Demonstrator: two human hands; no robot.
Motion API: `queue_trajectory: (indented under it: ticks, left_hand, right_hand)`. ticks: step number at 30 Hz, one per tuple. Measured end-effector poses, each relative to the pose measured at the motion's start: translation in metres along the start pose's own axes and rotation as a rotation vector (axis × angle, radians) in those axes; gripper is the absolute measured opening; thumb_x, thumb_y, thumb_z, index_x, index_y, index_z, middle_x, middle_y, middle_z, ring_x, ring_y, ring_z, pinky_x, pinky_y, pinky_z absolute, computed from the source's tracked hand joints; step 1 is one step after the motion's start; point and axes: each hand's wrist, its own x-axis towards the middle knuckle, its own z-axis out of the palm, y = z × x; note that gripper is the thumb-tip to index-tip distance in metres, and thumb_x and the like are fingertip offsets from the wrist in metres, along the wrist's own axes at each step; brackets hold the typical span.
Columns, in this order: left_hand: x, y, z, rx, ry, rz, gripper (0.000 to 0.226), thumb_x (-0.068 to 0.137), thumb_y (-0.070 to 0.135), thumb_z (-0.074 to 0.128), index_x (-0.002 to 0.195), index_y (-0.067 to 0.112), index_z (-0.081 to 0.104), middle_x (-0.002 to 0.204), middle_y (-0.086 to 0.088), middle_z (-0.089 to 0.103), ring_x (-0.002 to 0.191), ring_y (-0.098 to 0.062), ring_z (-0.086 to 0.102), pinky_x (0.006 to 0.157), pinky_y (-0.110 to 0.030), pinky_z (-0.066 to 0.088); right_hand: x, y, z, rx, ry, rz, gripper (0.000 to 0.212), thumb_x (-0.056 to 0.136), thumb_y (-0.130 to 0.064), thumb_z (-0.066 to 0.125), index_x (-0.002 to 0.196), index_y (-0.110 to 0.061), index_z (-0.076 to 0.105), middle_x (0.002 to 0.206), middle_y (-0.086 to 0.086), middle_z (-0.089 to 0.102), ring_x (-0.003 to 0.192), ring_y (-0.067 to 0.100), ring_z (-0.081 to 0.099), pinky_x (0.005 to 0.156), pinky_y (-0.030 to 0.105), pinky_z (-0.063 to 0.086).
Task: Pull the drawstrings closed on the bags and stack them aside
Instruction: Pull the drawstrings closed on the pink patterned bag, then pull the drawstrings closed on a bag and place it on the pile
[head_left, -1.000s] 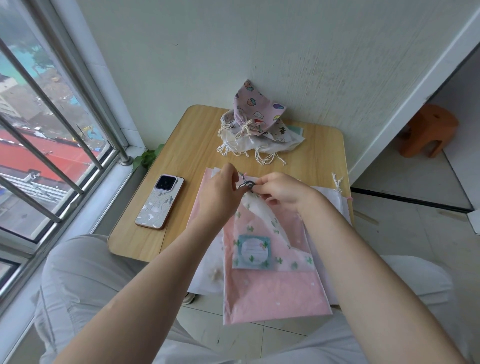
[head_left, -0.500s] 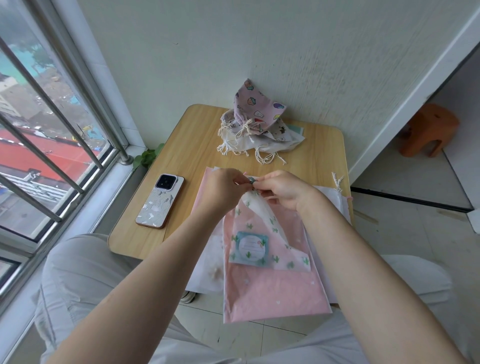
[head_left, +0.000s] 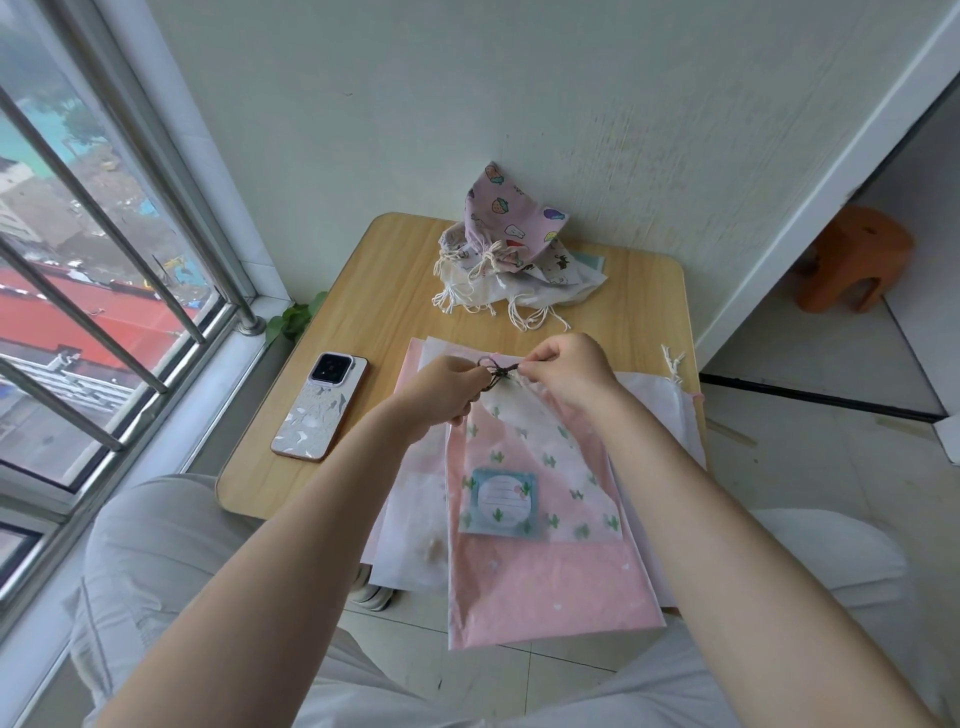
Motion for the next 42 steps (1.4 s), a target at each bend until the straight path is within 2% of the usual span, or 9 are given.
queue_trajectory:
  ticks: [6, 10, 13, 16, 23, 27, 31, 33, 42]
  left_hand:
    - [0.002, -0.002, -0.015, 0.605, -0.092, 0.026, 0.033, 0.099, 0.031, 0.045, 0.079, 0.006, 0.054, 0.071, -0.004, 0.046, 0.06, -0.016, 0.039, 0.056, -0.027, 0.033]
    - [0.008, -0.001, -0.023, 0.609, 0.044, 0.112, 0.018, 0.087, 0.035, 0.067, 0.09, 0.018, 0.061, 0.083, 0.002, 0.056, 0.067, -0.009, 0.048, 0.057, -0.021, 0.037]
    - [0.017, 0.01, -0.02, 0.529, 0.015, 0.275, 0.052, 0.077, 0.034, 0.078, 0.124, 0.029, 0.056, 0.107, 0.003, 0.054, 0.09, -0.012, 0.054, 0.078, -0.026, 0.045]
    - [0.033, 0.022, -0.017, 0.686, 0.076, 0.302, 0.031, 0.08, 0.04, 0.075, 0.107, 0.026, 0.07, 0.104, 0.003, 0.062, 0.096, -0.018, 0.058, 0.082, -0.032, 0.05]
    - [0.056, 0.043, -0.028, 0.471, 0.171, 0.135, 0.02, 0.088, 0.031, 0.067, 0.089, 0.013, 0.074, 0.085, -0.003, 0.068, 0.081, -0.019, 0.061, 0.075, -0.033, 0.052]
    - [0.069, 0.062, -0.04, 0.11, 0.258, 0.087, 0.018, 0.088, 0.029, 0.068, 0.082, 0.013, 0.07, 0.072, -0.002, 0.063, 0.061, -0.013, 0.053, 0.056, -0.024, 0.045]
    - [0.095, 0.087, -0.067, -0.296, 0.519, 0.063, 0.019, 0.088, 0.024, 0.066, 0.071, 0.016, 0.066, 0.069, -0.003, 0.066, 0.061, -0.019, 0.058, 0.059, -0.03, 0.05]
    - [0.113, 0.093, -0.082, -0.363, 0.619, 0.027, 0.02, 0.088, 0.022, 0.064, 0.07, 0.014, 0.066, 0.068, -0.004, 0.067, 0.059, -0.02, 0.06, 0.059, -0.031, 0.053]
    - [0.143, 0.074, -0.085, -0.38, 0.588, -0.097, 0.024, 0.095, 0.027, 0.055, 0.083, 0.009, 0.064, 0.068, -0.002, 0.065, 0.052, -0.016, 0.059, 0.05, -0.026, 0.051]
  right_hand:
    - [0.008, 0.01, 0.003, -0.142, 0.076, -0.012, 0.01, 0.079, -0.023, 0.077, 0.074, -0.019, 0.069, 0.076, -0.007, 0.065, 0.083, 0.018, 0.065, 0.077, 0.033, 0.053]
    - [0.008, 0.001, 0.002, -0.066, 0.038, -0.078, 0.007, 0.08, -0.02, 0.077, 0.078, -0.017, 0.071, 0.072, -0.008, 0.064, 0.074, 0.012, 0.061, 0.072, 0.028, 0.051]
    - [0.01, -0.013, -0.005, 0.012, -0.065, -0.124, 0.006, 0.08, -0.018, 0.077, 0.084, -0.014, 0.075, 0.073, -0.007, 0.066, 0.07, 0.009, 0.058, 0.069, 0.025, 0.048]
    - [0.017, -0.02, -0.012, 0.016, -0.063, -0.145, 0.01, 0.08, -0.024, 0.077, 0.087, -0.017, 0.075, 0.085, -0.004, 0.071, 0.086, 0.013, 0.065, 0.083, 0.033, 0.053]
    - [0.031, -0.03, -0.043, -0.483, -0.445, 0.063, 0.048, 0.077, -0.044, 0.079, 0.109, -0.01, 0.068, 0.095, 0.003, 0.069, 0.079, 0.017, 0.064, 0.06, 0.027, 0.049]
    - [0.067, -0.044, -0.052, -0.649, -0.108, 0.08, 0.021, 0.087, -0.015, 0.057, 0.104, -0.01, 0.07, 0.087, 0.007, 0.067, 0.075, 0.025, 0.063, 0.063, 0.026, 0.044]
    - [0.105, -0.09, -0.07, -0.431, 0.305, -0.292, 0.045, 0.096, -0.013, 0.046, 0.141, -0.016, 0.039, 0.096, 0.007, 0.06, 0.082, 0.03, 0.06, 0.063, 0.031, 0.039]
    - [0.122, -0.106, -0.066, -0.408, 0.267, -0.4, 0.064, 0.098, -0.016, 0.047, 0.152, -0.023, 0.014, 0.105, 0.006, 0.054, 0.083, 0.025, 0.057, 0.067, 0.036, 0.046]
    - [0.15, -0.061, -0.033, -0.419, 0.041, -0.301, 0.052, 0.093, -0.015, 0.056, 0.141, -0.015, 0.037, 0.137, 0.018, 0.044, 0.119, 0.035, 0.05, 0.095, 0.041, 0.046]
